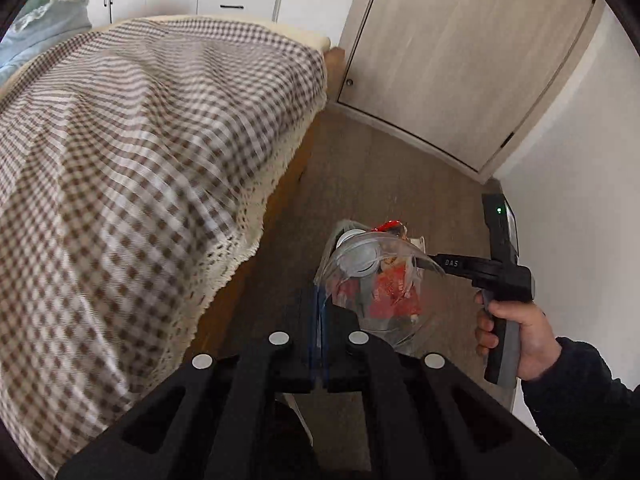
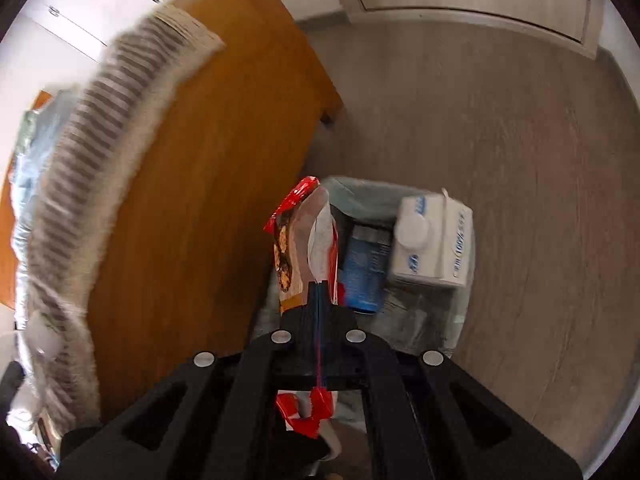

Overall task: Collect trash
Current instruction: 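Carry the snack bag and clear bottle over to the floor bin, then open both grippers over the bin to drop the bag and bottle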

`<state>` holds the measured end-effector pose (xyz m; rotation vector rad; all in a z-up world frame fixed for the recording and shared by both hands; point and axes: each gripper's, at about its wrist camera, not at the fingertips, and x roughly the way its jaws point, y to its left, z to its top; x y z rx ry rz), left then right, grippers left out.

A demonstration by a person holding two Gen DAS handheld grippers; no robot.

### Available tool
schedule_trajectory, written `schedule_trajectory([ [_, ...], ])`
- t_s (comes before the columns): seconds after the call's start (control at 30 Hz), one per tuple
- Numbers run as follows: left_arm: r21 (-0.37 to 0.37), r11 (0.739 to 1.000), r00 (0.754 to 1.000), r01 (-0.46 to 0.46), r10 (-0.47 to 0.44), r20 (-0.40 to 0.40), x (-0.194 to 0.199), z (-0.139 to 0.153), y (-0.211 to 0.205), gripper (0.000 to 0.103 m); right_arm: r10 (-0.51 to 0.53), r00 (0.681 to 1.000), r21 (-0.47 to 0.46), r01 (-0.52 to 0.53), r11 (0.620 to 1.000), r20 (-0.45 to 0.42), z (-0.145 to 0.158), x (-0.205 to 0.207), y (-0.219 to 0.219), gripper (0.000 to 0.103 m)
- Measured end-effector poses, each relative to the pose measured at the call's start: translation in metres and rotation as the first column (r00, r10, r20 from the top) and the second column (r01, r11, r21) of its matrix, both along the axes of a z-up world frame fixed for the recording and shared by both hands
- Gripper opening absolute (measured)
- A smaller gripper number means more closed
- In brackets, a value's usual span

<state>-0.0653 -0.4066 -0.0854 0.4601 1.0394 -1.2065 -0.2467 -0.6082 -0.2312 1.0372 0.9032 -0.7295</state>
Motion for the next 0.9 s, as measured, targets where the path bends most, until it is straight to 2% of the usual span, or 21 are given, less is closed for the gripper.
schedule_trajectory([
  [0.07, 0.039, 0.999, 1.0, 0.001, -0.001, -0.01, -0.003, -0.014, -0.011, 0.0, 0.026, 0.999, 0.013, -0.026, 1.0, -0.026, -0.014, 0.001, 0.004, 0.0],
  [0.17, 0.072, 0.997, 0.999, 0.004, -0.001, -0.036, -0.008, -0.031, -0.025, 0.0, 0.183, 0.979, -0.067, -0.189, 0.98, -0.089, -0.025, 0.012, 0.02, 0.0],
  [0.23, 0.087, 0.996, 0.999, 0.004, 0.001, -0.053, -0.01, -0.042, -0.033, 0.0, 0.314, 0.933, -0.129, -0.338, 0.932, -0.173, -0.033, 0.021, 0.038, 0.0],
  [0.3, 0.105, 0.994, 0.998, 0.01, -0.003, -0.069, -0.012, -0.051, -0.04, 0.0, 0.397, 0.89, -0.138, -0.433, 0.891, -0.224, -0.043, 0.024, 0.053, 0.0],
  [0.47, 0.138, 0.99, 0.998, 0.019, -0.01, -0.063, -0.015, -0.061, -0.05, 0.0, 0.503, 0.844, -0.033, -0.517, 0.855, -0.187, -0.079, 0.028, 0.074, 0.0],
  [0.57, 0.158, 0.987, 0.996, 0.011, 0.003, -0.087, -0.015, -0.07, -0.056, 0.0, 0.525, 0.825, -0.047, -0.544, 0.838, -0.209, -0.099, 0.034, 0.082, 0.0],
  [0.6, 0.168, 0.986, 0.995, 0.012, 0.005, -0.096, -0.016, -0.074, -0.058, 0.0, 0.534, 0.821, -0.025, -0.55, 0.835, -0.2, -0.106, 0.035, 0.083, 0.0],
  [0.7, 0.196, 0.98, 0.993, 0.007, 0.016, -0.116, -0.015, -0.084, -0.068, 0.0, 0.533, 0.837, 0.134, -0.518, 0.845, -0.124, -0.136, 0.035, 0.075, 0.001],
  [0.77, 0.212, 0.977, 0.994, 0.015, 0.009, -0.109, -0.018, -0.088, -0.076, 0.0, 0.531, 0.841, 0.19, -0.508, 0.84, -0.103, -0.142, 0.032, 0.073, 0.001],
  [0.8, 0.22, 0.975, 0.995, 0.018, 0.004, -0.101, -0.021, -0.091, -0.08, 0.0, 0.526, 0.846, 0.18, -0.506, 0.844, -0.089, -0.135, 0.029, 0.071, 0.007],
  [0.87, 0.241, 0.97, 0.995, 0.032, -0.008, -0.1, -0.026, -0.097, -0.09, 0.0, 0.505, 0.862, 0.145, -0.494, 0.857, -0.049, -0.114, 0.016, 0.066, 0.033],
  [0.9, 0.26, 0.965, 0.995, 0.035, -0.009, -0.1, -0.028, -0.103, -0.096, 0.0, 0.488, 0.872, 0.125, -0.482, 0.867, -0.023, -0.102, 0.005, 0.061, 0.057],
])
